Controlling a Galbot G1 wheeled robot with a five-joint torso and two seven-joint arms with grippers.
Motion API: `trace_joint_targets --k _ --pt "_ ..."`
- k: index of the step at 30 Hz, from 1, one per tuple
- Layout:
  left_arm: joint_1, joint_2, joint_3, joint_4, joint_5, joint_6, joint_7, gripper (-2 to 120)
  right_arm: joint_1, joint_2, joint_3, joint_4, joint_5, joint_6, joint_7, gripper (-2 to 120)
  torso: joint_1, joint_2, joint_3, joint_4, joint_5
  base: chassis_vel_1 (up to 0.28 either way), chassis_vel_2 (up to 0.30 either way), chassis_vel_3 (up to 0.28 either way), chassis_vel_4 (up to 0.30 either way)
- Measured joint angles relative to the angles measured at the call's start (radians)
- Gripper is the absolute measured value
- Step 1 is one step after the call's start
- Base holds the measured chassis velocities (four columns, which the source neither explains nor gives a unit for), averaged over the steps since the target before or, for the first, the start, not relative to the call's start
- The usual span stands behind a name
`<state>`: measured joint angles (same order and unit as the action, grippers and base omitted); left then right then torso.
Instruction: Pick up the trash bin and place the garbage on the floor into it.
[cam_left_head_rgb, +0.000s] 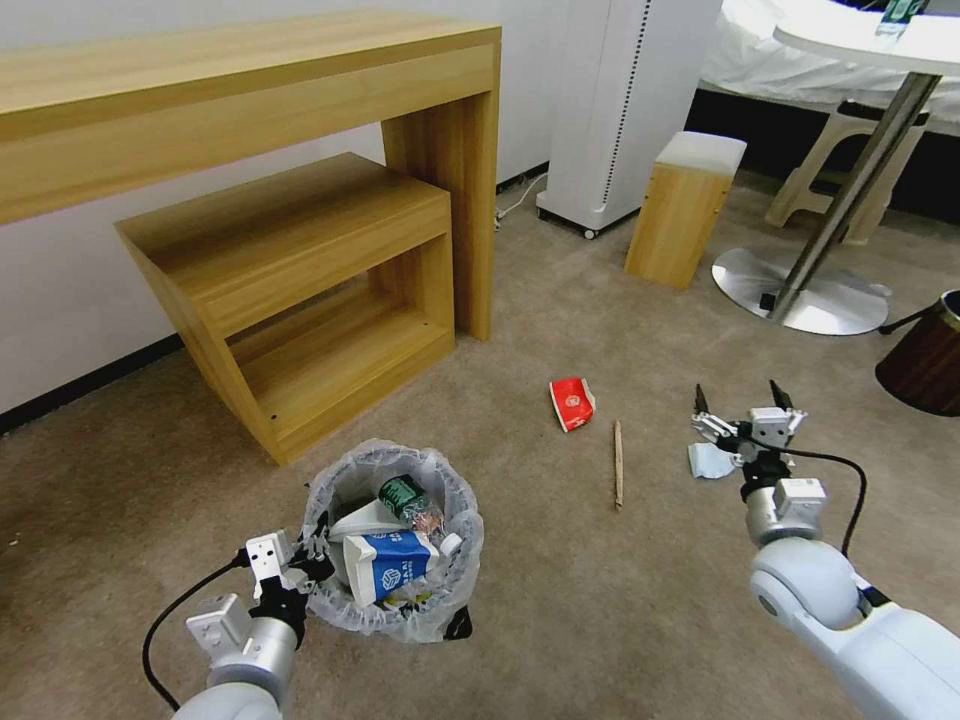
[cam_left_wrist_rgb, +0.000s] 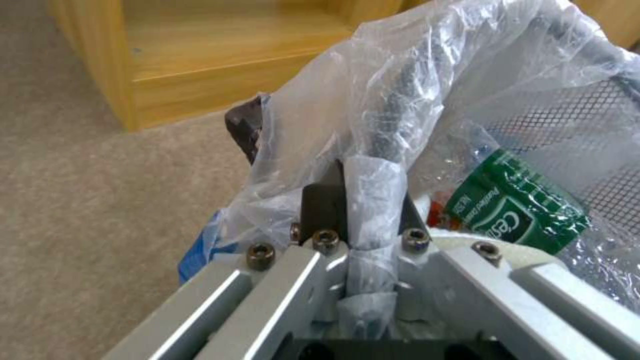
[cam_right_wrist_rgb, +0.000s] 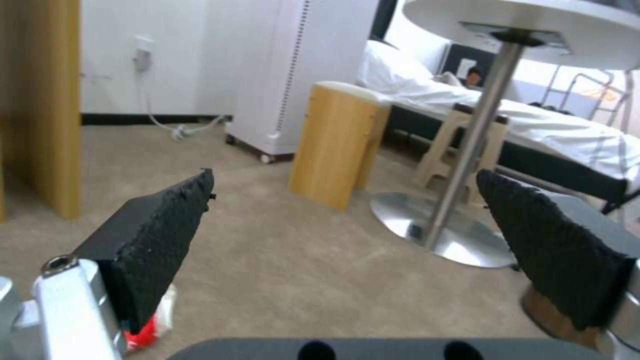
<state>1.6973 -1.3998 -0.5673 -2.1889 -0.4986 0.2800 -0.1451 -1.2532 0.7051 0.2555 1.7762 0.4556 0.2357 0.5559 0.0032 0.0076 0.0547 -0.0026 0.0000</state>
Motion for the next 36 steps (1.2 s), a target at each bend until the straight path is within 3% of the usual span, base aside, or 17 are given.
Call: trace_joint_targets --k 20,29,36 --pt "0.022 0.078 -0.018 -0.052 -0.061 0.028 -0.016 1 -0.032 0.043 0.024 -0.009 -0.080 0.095 -0.047 100 0.000 0.000 0.000 0.0000 0.0000 -0.043 -0.035 -0.042 -0.044" --pt "0.023 0.157 -0.030 -0.066 -0.126 0.082 -0.033 1 -0.055 0.039 0.026 0.005 -0.066 0.107 -0.058 99 0.000 0.000 0.000 0.0000 -0.0002 0.000 0.000 0.000 0.000" --pt "0.025 0.289 -0.062 -0.072 -0.260 0.122 -0.092 1 -0.053 0.044 0.010 0.007 -0.066 0.110 -0.070 98 0.000 0.000 0.000 0.0001 -0.0002 0.000 0.000 0.000 0.000"
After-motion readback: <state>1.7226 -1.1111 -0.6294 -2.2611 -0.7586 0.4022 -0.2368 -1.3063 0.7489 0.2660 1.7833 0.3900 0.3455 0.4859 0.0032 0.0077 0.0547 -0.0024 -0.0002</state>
